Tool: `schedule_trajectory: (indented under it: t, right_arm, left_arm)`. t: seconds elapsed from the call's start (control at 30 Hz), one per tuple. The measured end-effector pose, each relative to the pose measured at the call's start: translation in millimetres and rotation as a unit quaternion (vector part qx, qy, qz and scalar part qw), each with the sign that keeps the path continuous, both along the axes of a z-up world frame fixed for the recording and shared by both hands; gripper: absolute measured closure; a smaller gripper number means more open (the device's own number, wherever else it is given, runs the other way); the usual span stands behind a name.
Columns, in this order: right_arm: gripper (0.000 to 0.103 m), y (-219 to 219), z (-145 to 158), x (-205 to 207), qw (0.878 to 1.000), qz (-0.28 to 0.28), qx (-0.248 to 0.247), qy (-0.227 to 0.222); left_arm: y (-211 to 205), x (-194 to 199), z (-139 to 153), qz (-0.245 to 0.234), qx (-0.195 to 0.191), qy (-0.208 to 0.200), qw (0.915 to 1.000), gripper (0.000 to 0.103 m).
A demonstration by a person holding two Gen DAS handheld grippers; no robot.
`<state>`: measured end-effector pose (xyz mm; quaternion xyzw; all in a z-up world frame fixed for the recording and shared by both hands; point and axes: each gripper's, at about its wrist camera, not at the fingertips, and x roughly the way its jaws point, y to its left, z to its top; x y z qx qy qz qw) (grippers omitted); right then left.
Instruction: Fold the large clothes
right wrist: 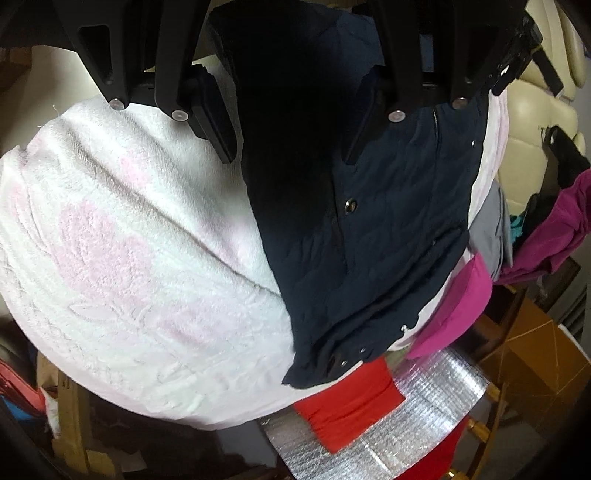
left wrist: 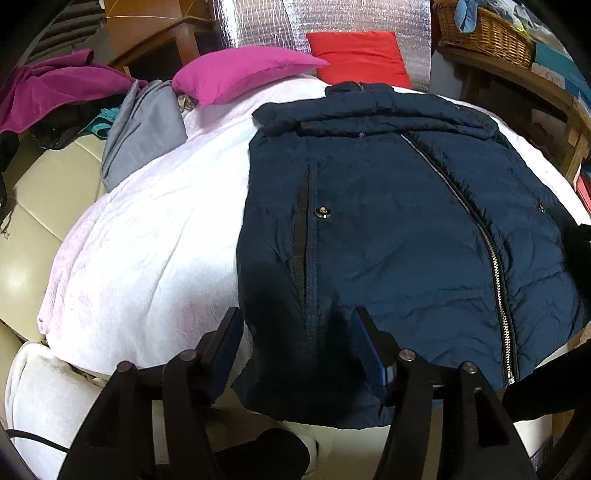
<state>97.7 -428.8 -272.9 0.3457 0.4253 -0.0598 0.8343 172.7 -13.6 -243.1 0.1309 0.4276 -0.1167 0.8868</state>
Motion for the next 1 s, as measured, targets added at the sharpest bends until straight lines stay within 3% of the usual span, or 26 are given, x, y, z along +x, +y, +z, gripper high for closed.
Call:
schedule_trajectory:
  t: [0.1,0.17,0.3,0.37,0.4,0.43,0.47,0.53,0.63,0.73,0.8,0.9,0.97,1.0]
  right_arm:
    - [0.041,-0.6,-3.3,-2.9,1.000,0.017,0.004,0.004]
    - [0.041,0.0,-9.7,-5.8,0.999,0.036,0.024,0.012]
    - [0.041,6.0,-19.1,-4.1,0.997,0.059,0.032,0.037]
    - [0.041,12.9,-22.8,-1.1,0.995,0.078,0.024,0.049]
    - [0.043,17.2,-22.8,-0.3,0.995,0.087,0.016,0.050]
    - [0.053,21.1,-21.8,0.2,0.994,0.098,0.007,0.049]
    - [0.082,27.7,-17.7,1.0,0.992,0.114,-0.008,0.043]
    - [0.087,35.6,-8.2,2.7,0.990,0.129,-0.039,0.037]
    - [0.088,30.6,13.6,3.6,0.992,0.126,-0.019,-0.007]
    - [0.088,9.5,41.4,1.7,0.990,0.100,0.030,-0.094]
    - [0.086,7.7,41.9,6.7,0.991,0.099,0.023,-0.087]
    - [0.084,13.2,21.6,16.1,0.993,0.109,0.027,-0.028]
    - [0.082,17.4,5.3,21.4,0.993,0.114,0.019,0.018]
    - [0.080,17.1,-1.0,23.0,0.993,0.113,0.015,0.031]
  left_arm:
    - [-0.7,5.8,-9.3,-0.014,-0.030,0.054,0.9980,0.029]
    - [0.0,10.3,-16.0,-0.015,-0.049,0.091,0.9945,0.028]
    - [12.2,13.7,-10.7,-0.004,-0.103,0.096,0.9900,0.029]
    - [20.0,13.5,-2.6,0.007,-0.131,0.077,0.9883,0.058]
    - [19.9,14.6,2.1,0.008,-0.128,0.070,0.9892,0.077]
    - [19.0,15.6,6.0,0.007,-0.125,0.064,0.9900,0.089]
    - [17.1,15.4,10.6,0.002,-0.126,0.057,0.9904,0.093]
    - [9.5,13.2,25.5,-0.027,-0.140,0.041,0.9889,0.098]
    - [-2.8,15.8,55.8,-0.055,-0.141,0.006,0.9885,0.098]
    - [-4.6,20.8,68.9,-0.052,-0.134,-0.009,0.9896,0.098]
    - [-2.8,25.3,60.6,-0.040,-0.122,0.009,0.9917,0.098]
    - [1.1,25.1,31.3,-0.012,-0.077,0.048,0.9958,0.097]
    - [7.4,23.9,13.8,0.007,-0.056,0.074,0.9957,0.091]
    - [12.6,21.1,5.7,0.021,-0.046,0.082,0.9953,0.080]
